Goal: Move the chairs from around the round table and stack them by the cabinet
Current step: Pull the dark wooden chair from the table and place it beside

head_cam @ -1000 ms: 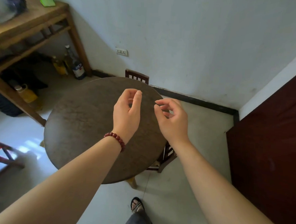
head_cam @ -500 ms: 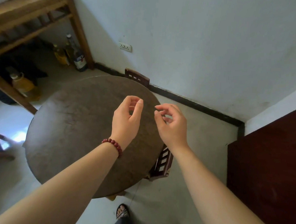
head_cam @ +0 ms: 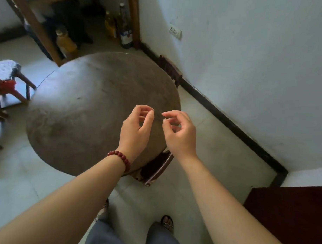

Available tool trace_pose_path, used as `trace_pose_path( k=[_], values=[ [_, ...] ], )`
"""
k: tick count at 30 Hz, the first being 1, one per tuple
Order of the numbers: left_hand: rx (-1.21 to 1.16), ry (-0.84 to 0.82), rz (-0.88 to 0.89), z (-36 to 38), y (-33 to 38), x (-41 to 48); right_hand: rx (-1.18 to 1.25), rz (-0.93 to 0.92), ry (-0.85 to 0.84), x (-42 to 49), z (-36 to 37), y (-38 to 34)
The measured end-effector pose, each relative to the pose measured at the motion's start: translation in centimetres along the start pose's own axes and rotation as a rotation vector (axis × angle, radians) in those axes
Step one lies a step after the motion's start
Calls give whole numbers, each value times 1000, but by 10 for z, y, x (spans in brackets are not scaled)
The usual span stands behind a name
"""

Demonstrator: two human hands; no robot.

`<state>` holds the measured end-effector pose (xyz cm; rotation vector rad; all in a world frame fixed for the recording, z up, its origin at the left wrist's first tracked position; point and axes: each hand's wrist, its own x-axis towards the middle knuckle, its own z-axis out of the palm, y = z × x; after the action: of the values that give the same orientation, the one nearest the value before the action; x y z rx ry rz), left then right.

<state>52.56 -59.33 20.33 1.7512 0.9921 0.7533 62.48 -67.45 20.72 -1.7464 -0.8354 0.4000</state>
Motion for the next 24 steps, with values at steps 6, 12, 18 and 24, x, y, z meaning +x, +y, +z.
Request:
trace_pose_path(
  k=[6, 12, 18, 24],
  values=[
    [107, 54, -90, 27, -23, -27, -16, -9, -120, -1, -18, 44],
    [246, -60, -228, 67, -92, -48, -253, 17, -297, -21, -14, 121],
    [364, -186, -267, 106, -180, -73, -434, 0, -459, -44, 12, 203],
    [493, -342, -340, 129, -232, -76, -622, -71, -740, -40, 30, 255]
  ],
)
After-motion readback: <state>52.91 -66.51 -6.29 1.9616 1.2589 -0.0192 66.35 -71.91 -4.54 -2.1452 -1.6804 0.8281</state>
